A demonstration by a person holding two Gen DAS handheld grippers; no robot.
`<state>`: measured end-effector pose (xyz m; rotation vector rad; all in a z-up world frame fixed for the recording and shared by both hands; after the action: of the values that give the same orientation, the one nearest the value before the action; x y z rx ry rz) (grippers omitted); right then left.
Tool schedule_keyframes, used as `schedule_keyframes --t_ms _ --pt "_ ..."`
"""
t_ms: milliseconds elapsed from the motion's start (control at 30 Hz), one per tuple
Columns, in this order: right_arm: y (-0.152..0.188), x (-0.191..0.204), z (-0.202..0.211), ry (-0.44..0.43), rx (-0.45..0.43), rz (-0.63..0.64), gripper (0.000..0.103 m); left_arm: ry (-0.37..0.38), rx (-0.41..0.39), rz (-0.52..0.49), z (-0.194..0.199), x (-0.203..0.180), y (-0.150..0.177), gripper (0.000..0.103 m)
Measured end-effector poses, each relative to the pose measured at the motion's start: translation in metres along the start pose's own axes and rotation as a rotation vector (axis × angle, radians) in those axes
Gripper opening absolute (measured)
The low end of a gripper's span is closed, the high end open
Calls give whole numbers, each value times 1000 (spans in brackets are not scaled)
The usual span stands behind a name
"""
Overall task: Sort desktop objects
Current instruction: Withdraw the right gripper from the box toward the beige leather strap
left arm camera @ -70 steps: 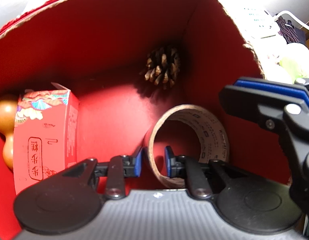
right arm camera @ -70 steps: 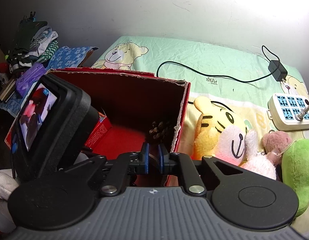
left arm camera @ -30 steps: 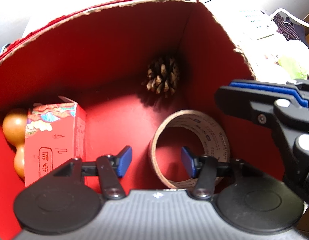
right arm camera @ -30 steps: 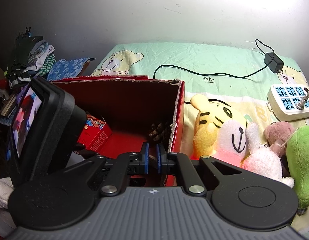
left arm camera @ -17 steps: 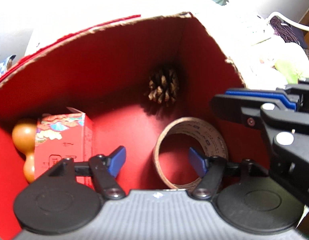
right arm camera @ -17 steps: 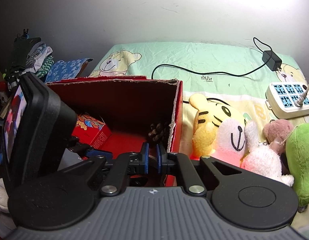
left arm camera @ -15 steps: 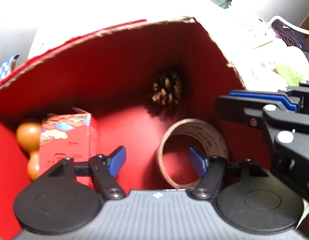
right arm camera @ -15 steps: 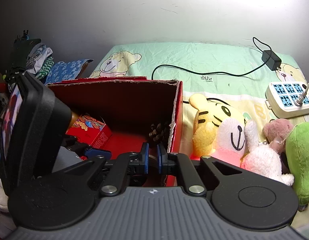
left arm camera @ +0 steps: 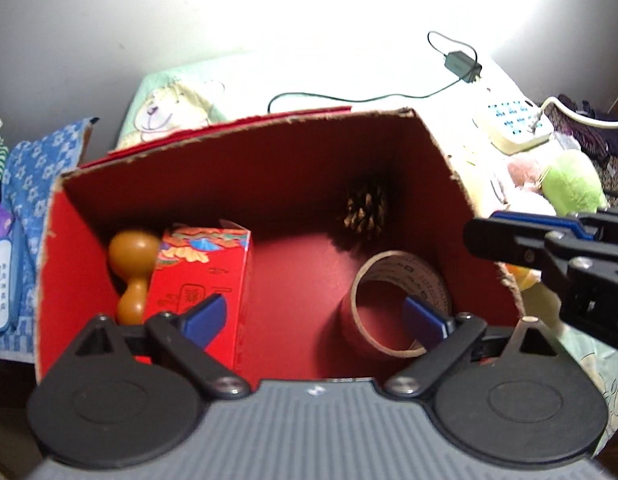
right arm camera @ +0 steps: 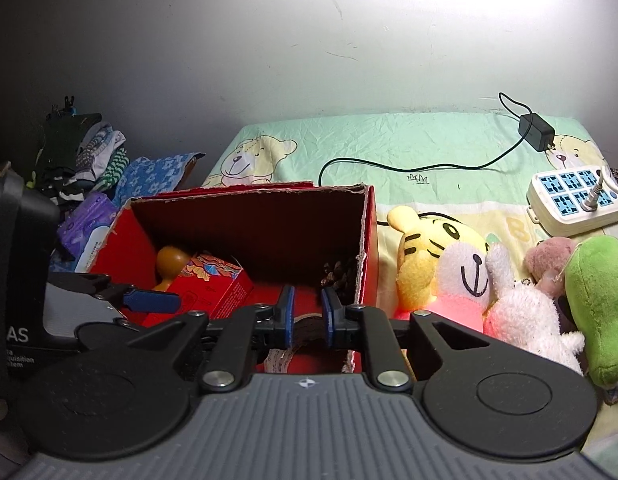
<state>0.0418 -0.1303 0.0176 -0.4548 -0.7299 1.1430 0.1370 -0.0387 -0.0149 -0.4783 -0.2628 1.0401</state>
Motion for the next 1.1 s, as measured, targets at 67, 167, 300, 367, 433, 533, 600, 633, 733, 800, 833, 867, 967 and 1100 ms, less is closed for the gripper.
schedule_keyframes --t_ms 67,167,300,367,433,533,600,633,733,800,833,867,967,1100 --pt "3 2 6 -18 -7 -4 17 -17 -24 16 12 2 4 97" --pt "7 5 15 -42 -19 0 17 -33 -48 48 29 4 12 100" --pt "12 7 24 -92 -14 -1 21 -48 -67 87 50 6 26 102" --pt "16 8 28 -122 -8 -1 22 -59 -66 103 56 6 35 102" --pt "20 11 31 -145 0 9 23 -53 -70 119 63 7 44 102" --pt "30 14 35 -189 14 30 24 -78 -92 123 75 6 62 102" --pt "37 16 37 -219 32 49 25 -85 -89 141 78 6 74 102" --pt "41 17 37 -232 41 58 25 -84 -82 152 79 6 80 102" --pt "54 17 34 -255 77 75 26 -95 -69 166 77 4 96 101" --pt "63 14 29 -264 113 68 26 -94 -47 164 71 2 108 101" --pt "68 11 25 -265 134 59 27 -73 -34 165 69 2 115 101" --pt "72 9 20 -262 157 48 27 -51 -20 174 66 1 121 101" --pt "87 2 6 -264 230 10 28 -39 -2 165 62 -5 139 101" --pt "105 -6 -8 -279 308 -44 28 -35 26 142 54 -16 157 101"
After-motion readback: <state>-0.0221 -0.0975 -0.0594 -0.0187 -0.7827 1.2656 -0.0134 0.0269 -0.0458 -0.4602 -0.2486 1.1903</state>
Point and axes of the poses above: each gripper's, at about its wrist camera, not at the fingertips, and z roughly against the way its jaws point, x to its left, y to its underside, the point moved 1 cm from there along -z, roughly the way its jaws point, and after that the axes turned 2 degrees about -y, right-handed, at the moved point
